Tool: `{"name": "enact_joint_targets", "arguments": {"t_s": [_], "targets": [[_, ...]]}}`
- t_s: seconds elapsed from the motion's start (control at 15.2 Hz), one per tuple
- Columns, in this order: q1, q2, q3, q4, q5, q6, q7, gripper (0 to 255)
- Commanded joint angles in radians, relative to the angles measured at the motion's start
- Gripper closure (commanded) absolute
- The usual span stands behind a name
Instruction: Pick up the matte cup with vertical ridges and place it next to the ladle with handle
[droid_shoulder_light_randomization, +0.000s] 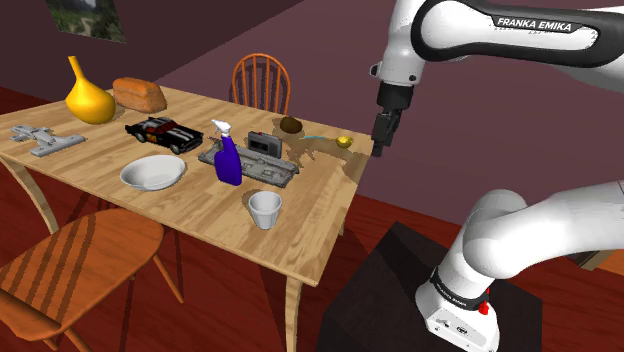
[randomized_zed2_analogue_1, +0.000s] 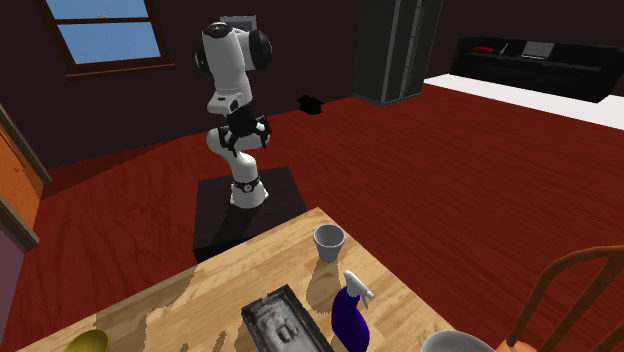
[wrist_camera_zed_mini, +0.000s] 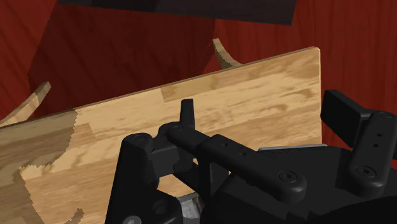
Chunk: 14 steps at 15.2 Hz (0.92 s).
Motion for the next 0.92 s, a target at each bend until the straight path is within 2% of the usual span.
{"name": "enact_joint_targets", "arguments": {"t_s": [0.0,0.4,0.86], "targets": [[0.0,0.0,0.0,0.0,0.0,0.0,0.0,0],[0.024,0.182,0.035,0.004,0.051,0.177,0.022,0],[0.05,0.425,0.071,0.072,0.1,0.354,0.04,0]]}}
